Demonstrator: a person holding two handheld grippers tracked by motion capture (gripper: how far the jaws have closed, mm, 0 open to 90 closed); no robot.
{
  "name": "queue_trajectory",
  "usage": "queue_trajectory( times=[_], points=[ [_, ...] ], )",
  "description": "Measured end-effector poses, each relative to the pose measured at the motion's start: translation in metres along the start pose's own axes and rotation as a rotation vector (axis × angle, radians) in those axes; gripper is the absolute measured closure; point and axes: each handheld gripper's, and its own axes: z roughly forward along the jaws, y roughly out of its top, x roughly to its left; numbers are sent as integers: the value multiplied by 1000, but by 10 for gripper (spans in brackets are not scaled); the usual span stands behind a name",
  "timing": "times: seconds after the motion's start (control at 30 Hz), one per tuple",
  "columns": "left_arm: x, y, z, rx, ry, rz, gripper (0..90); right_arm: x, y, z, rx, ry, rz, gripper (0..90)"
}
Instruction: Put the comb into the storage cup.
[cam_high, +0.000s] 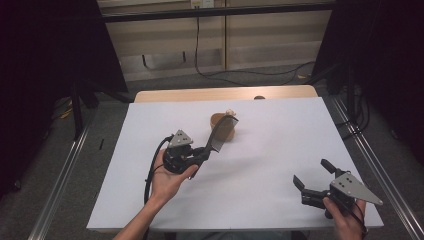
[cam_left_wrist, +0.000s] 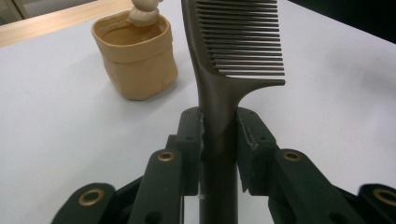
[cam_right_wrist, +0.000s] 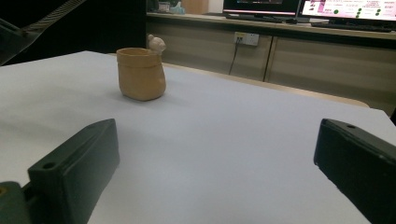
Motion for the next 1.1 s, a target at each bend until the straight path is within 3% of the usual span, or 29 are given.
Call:
queue_trajectory(
  times=[0.17,0.27,0.43,0.63,1.1],
  points=[
    [1,-1,-1,-40,-13,14,729,0,0,0,0,0,-1,0],
    [3,-1,-3,-102,8,35,729,0,0,0,0,-1,-1,0],
    [5,-2,-5,-158,15,51,729,0,0,0,-1,-2,-1,0],
    [8,1,-9,-207,4,27,729,0,0,0,-2,0,1,0],
    [12,17,-13,-310,74,57,729,-1,0,0,-6,-1,0,0]
  ],
)
